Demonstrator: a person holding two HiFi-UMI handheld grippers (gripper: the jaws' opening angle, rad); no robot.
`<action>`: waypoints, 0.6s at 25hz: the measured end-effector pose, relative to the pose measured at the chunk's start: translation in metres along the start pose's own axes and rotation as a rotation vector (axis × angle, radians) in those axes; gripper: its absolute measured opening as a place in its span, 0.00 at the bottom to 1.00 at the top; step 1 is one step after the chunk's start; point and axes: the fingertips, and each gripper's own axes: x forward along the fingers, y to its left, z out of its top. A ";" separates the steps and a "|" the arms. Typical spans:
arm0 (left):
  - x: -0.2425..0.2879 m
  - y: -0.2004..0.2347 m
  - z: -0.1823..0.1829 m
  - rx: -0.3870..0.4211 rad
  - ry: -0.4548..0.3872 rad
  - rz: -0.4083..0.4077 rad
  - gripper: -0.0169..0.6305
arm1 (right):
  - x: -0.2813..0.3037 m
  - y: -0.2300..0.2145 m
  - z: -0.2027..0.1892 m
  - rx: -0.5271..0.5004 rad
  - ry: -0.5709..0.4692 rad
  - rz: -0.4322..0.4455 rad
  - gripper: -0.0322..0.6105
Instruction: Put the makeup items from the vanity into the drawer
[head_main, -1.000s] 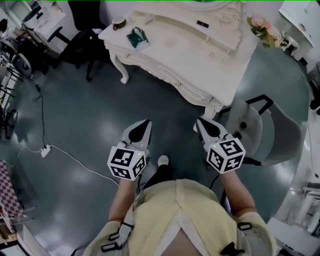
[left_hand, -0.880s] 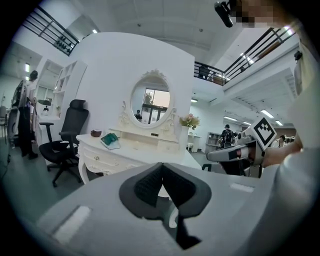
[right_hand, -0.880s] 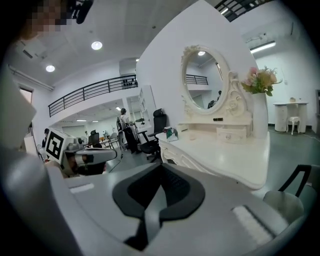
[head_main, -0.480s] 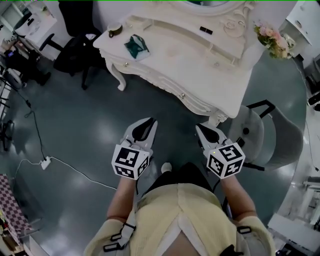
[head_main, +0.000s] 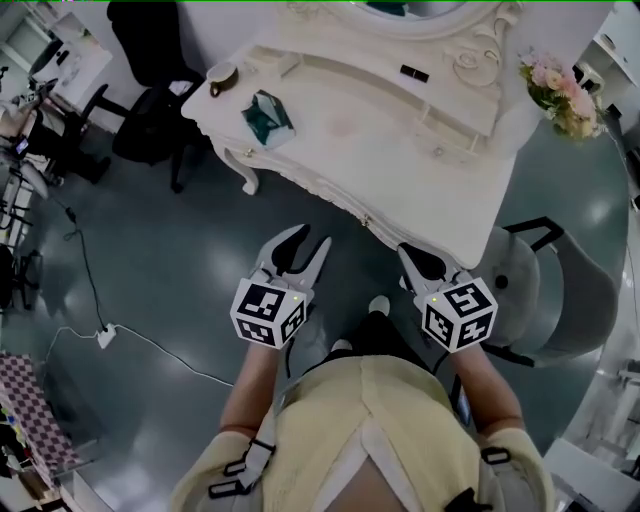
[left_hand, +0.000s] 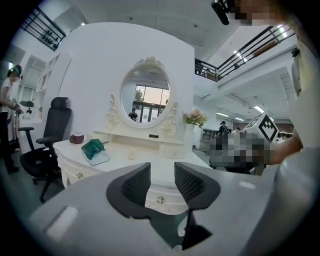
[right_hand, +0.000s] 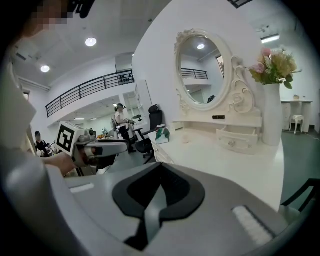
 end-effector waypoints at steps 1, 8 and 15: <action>0.009 0.002 0.005 0.001 0.001 0.003 0.26 | 0.003 -0.007 0.004 -0.001 0.001 0.004 0.05; 0.067 0.018 0.025 0.048 0.031 0.049 0.35 | 0.022 -0.054 0.018 -0.004 0.015 0.048 0.05; 0.109 0.023 0.028 0.083 0.056 0.060 0.40 | 0.030 -0.092 0.016 0.011 0.023 0.042 0.05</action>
